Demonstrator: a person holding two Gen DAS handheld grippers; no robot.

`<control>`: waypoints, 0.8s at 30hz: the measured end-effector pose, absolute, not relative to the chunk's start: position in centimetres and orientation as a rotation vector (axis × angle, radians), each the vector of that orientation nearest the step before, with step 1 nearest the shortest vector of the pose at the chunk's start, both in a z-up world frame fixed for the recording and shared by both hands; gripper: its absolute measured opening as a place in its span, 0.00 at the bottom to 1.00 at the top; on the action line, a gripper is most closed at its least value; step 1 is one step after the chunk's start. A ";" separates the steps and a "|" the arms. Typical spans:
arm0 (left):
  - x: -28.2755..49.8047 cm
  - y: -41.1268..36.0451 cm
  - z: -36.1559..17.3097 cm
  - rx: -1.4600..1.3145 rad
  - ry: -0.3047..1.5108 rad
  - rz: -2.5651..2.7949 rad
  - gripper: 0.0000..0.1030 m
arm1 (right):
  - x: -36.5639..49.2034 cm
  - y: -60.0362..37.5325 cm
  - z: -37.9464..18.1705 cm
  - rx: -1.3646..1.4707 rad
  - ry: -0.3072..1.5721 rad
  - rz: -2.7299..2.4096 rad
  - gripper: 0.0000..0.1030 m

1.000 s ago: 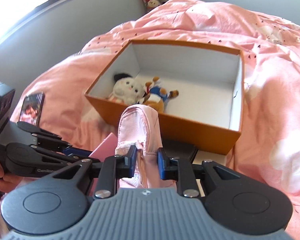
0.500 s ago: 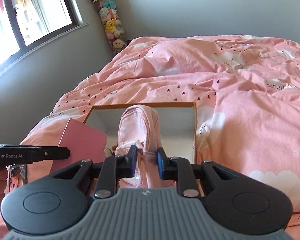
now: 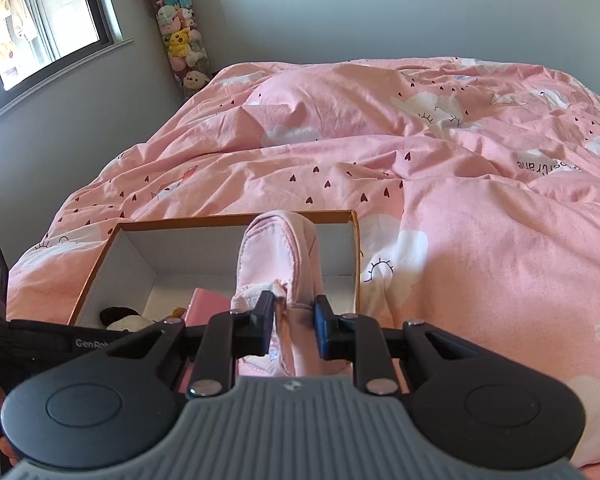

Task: Organize objects
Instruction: 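Carry the pink wallet and pink backpack over the shoebox and lower them in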

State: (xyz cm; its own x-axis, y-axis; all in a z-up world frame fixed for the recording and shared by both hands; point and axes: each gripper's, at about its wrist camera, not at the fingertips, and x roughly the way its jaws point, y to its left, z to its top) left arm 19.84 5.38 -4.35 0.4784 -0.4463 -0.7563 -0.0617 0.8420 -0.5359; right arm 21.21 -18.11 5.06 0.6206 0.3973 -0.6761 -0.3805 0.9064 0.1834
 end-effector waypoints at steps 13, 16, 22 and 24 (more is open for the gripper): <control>19.6 4.6 -6.4 -0.436 1.170 -0.213 0.18 | 23.4 -16.8 2.4 0.011 0.842 0.458 0.22; 19.4 4.2 -6.1 -0.382 1.182 -0.214 0.19 | 23.5 -16.8 2.0 0.012 0.857 0.462 0.22; 18.7 3.1 -5.1 -0.233 1.184 -0.210 0.21 | 23.5 -16.7 1.6 0.021 0.880 0.473 0.22; 18.4 2.9 -4.8 -0.198 1.181 -0.210 0.21 | 23.4 -16.6 1.4 0.018 0.886 0.472 0.22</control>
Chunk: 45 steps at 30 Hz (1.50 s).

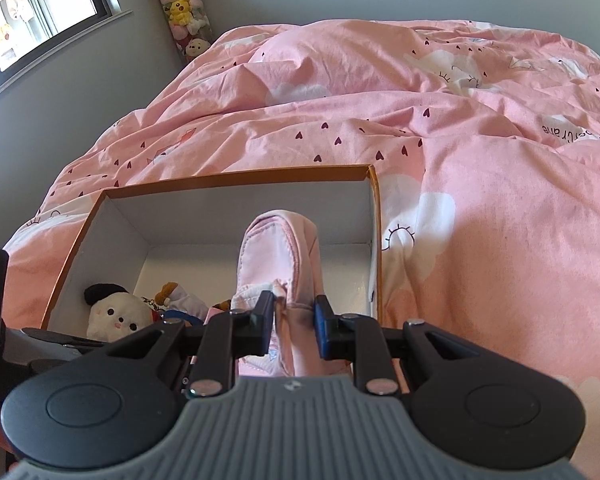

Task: Organize objects
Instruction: 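Carry the pink wallet and pink backpack over the shoebox and lower them in, then open both grippers releasing the wallet and backpack inside the box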

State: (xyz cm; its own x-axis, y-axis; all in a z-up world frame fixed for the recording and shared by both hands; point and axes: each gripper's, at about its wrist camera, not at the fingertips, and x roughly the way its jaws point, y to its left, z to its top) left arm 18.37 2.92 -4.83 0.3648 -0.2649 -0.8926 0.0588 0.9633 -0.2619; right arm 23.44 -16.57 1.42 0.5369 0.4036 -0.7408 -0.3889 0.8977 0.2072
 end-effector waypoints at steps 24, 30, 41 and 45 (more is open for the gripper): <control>17.8 6.2 -1.1 -0.173 1.024 -0.139 0.28 | 25.8 -15.2 -2.7 0.232 1.227 0.570 0.22; 17.8 6.6 -1.7 -0.186 1.031 -0.148 0.28 | 26.4 -14.7 -4.3 0.262 1.293 0.527 0.22; 17.6 6.4 -2.2 -0.188 1.042 -0.154 0.28 | 25.5 -11.9 -6.6 0.059 1.269 0.520 0.21; 17.4 6.3 -1.9 -0.186 1.034 -0.156 0.28 | 25.3 -11.4 -6.4 0.005 1.239 0.543 0.23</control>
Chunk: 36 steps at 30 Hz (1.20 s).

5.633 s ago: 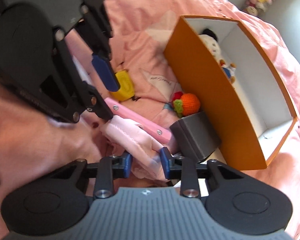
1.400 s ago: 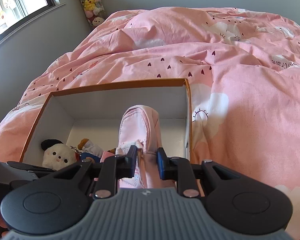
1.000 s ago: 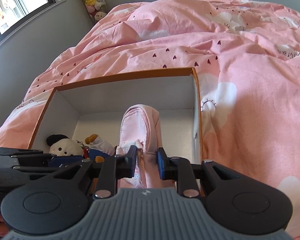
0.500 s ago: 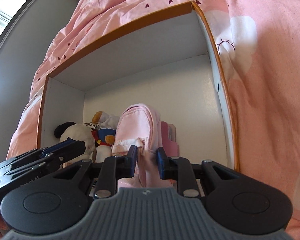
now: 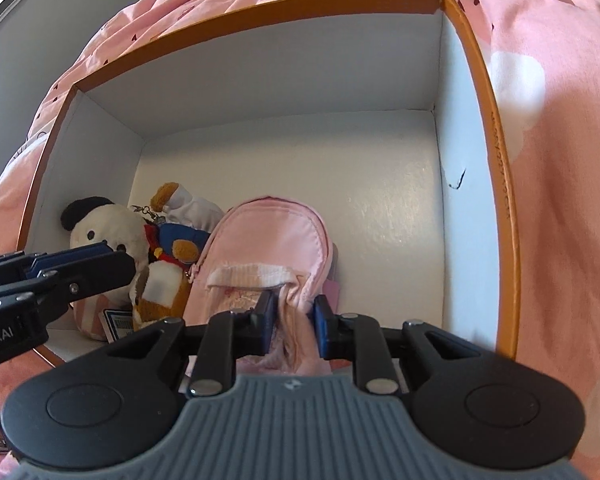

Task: Organize objects
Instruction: 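Open both grippers releasing the wallet and backpack inside the box, then grasp the white box with the right gripper and lift it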

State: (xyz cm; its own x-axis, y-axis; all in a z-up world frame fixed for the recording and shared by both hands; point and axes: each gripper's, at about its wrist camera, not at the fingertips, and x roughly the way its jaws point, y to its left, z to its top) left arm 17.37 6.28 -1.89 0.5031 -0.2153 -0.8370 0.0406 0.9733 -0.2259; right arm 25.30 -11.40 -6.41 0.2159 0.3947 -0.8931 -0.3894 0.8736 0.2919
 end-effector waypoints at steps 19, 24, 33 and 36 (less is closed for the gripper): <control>11.5 5.5 3.6 -0.173 0.944 -0.253 0.28 | 17.9 -14.4 2.2 -0.103 0.884 0.552 0.56; 8.7 4.9 3.4 -0.175 0.956 -0.274 0.28 | 13.7 -16.9 3.8 -0.065 0.853 0.528 0.56; 4.8 2.5 -0.8 -0.119 1.045 -0.297 0.28 | 6.9 -19.4 0.9 -0.172 0.911 0.425 0.64; 4.1 1.6 -2.1 -0.088 1.068 -0.296 0.28 | 5.3 -19.6 -0.3 -0.230 0.920 0.389 0.73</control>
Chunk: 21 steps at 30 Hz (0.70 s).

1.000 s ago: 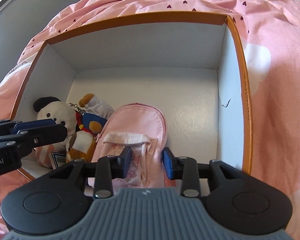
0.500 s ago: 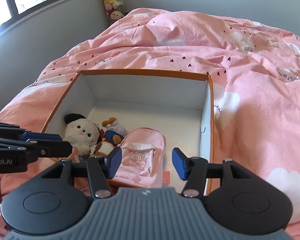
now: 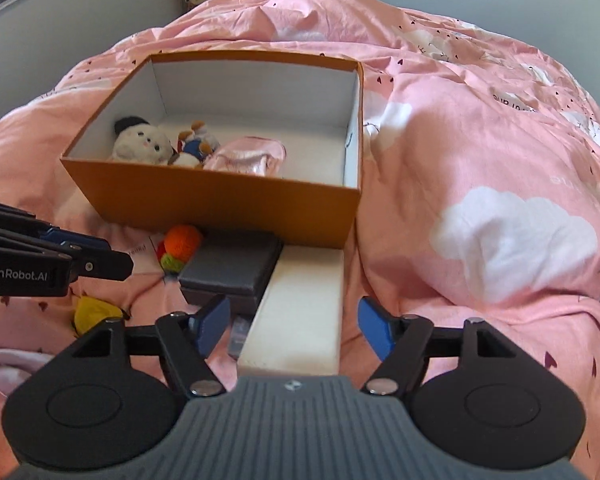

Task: Organize objects
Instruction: 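Grasp the white box with the right gripper and lift it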

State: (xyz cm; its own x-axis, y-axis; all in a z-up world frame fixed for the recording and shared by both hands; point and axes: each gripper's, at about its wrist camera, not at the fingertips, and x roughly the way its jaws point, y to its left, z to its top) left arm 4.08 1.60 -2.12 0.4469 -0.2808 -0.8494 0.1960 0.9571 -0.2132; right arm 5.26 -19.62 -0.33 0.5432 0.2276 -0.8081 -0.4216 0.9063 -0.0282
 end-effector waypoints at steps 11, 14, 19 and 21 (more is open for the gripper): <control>3.1 0.9 -2.9 -0.079 1.079 -0.287 0.28 | 4.1 -20.0 -3.8 -0.290 0.992 0.315 0.83; 3.2 0.9 -3.1 -0.086 1.089 -0.278 0.28 | 4.1 -19.8 -4.1 -0.294 0.995 0.326 0.74; 3.2 0.8 -3.2 -0.085 1.090 -0.279 0.28 | 3.7 -19.5 -3.8 -0.304 0.984 0.334 0.61; 3.1 0.8 -3.1 -0.085 1.087 -0.279 0.28 | 3.4 -19.4 -3.5 -0.312 0.965 0.333 0.61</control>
